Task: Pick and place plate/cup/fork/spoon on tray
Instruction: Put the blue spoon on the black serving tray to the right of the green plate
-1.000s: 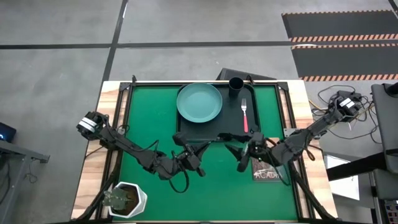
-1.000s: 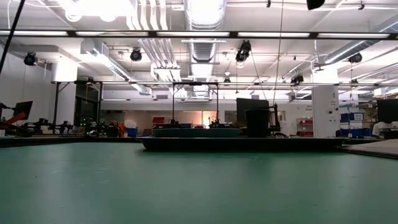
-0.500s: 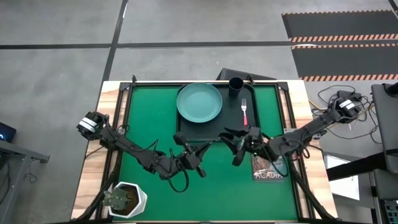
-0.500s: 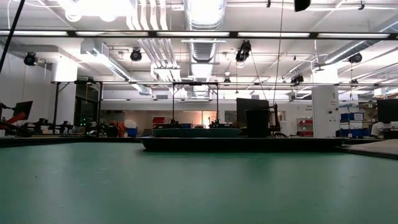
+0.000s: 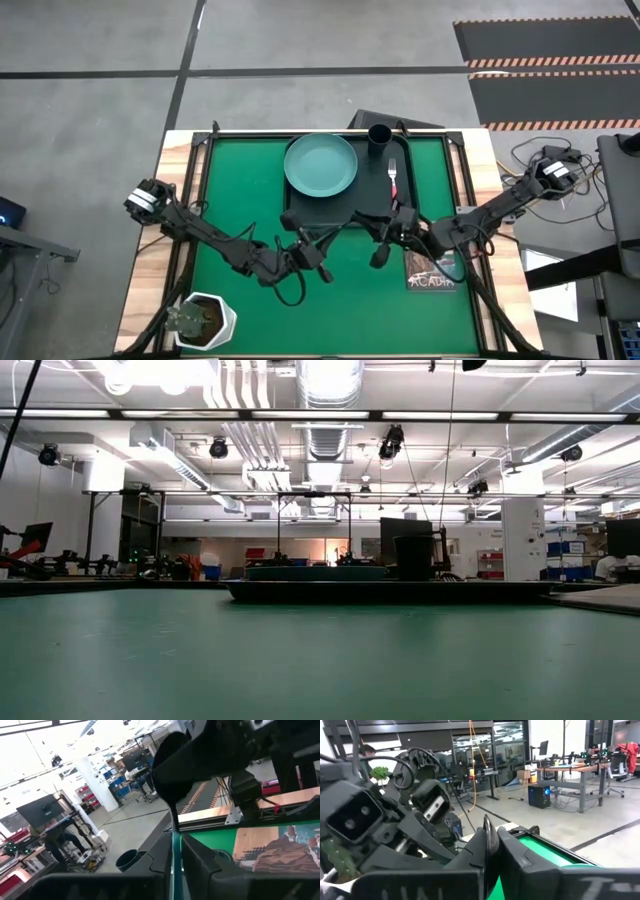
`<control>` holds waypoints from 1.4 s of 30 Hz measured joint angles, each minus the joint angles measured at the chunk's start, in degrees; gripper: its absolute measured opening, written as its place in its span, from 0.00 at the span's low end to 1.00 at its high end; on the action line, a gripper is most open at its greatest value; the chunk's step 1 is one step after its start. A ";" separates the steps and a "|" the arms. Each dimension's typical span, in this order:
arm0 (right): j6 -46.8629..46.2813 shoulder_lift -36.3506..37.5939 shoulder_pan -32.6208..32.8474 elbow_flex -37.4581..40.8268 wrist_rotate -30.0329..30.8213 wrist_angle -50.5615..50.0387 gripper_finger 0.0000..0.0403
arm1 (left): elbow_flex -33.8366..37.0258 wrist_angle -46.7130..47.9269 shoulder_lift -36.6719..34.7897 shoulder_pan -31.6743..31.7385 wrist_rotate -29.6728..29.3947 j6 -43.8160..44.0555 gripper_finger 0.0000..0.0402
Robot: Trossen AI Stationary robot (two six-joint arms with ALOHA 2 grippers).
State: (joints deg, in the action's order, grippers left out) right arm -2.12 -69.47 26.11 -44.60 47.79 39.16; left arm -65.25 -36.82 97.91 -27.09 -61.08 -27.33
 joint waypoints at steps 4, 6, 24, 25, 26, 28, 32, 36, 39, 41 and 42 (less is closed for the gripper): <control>0.40 0.00 -0.02 0.00 -0.51 0.05 0.03 | 0.00 -0.08 0.00 0.00 -0.02 0.00 0.08; 1.08 0.00 -0.02 0.00 -1.45 0.04 0.03 | 0.00 -0.04 0.00 0.00 -0.04 0.00 0.08; -20.65 2.98 -1.51 -18.06 -13.07 -75.05 0.03 | 5.81 13.04 -6.28 5.39 60.86 22.49 0.09; -20.69 2.49 -1.52 -18.52 -14.32 -75.94 0.03 | 6.85 11.83 -6.22 6.39 61.08 23.90 0.09; -20.41 2.03 -1.54 -18.89 -15.64 -76.00 0.03 | 7.83 10.97 -6.06 7.33 60.22 24.71 0.09; -19.22 0.97 -1.51 -19.67 -18.05 -75.54 0.03 | 9.34 9.57 -5.30 9.17 57.29 26.77 0.09; -16.08 -1.44 -1.51 -21.27 -18.75 -75.07 0.03 | 13.15 2.70 -3.35 12.32 57.30 30.94 0.10; -12.87 -3.91 -1.60 -23.21 -19.34 -74.50 0.03 | 14.93 -2.78 -0.88 13.87 57.90 34.19 0.18; -10.53 -5.51 -1.53 -24.85 -19.52 -74.41 0.03 | 14.65 -4.06 1.13 14.31 57.66 34.53 0.28; -9.55 -6.32 -1.53 -25.99 -19.53 -74.42 0.03 | 14.42 -4.74 2.26 14.35 57.46 34.53 0.35; -9.14 -6.70 -1.55 -26.54 -19.45 -74.45 0.03 | 13.91 -5.41 3.06 14.32 57.42 34.53 0.39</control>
State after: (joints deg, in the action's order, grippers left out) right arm -11.26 -76.17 24.55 -71.13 28.34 -35.29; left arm -51.34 -42.23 100.97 -12.78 -3.65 7.20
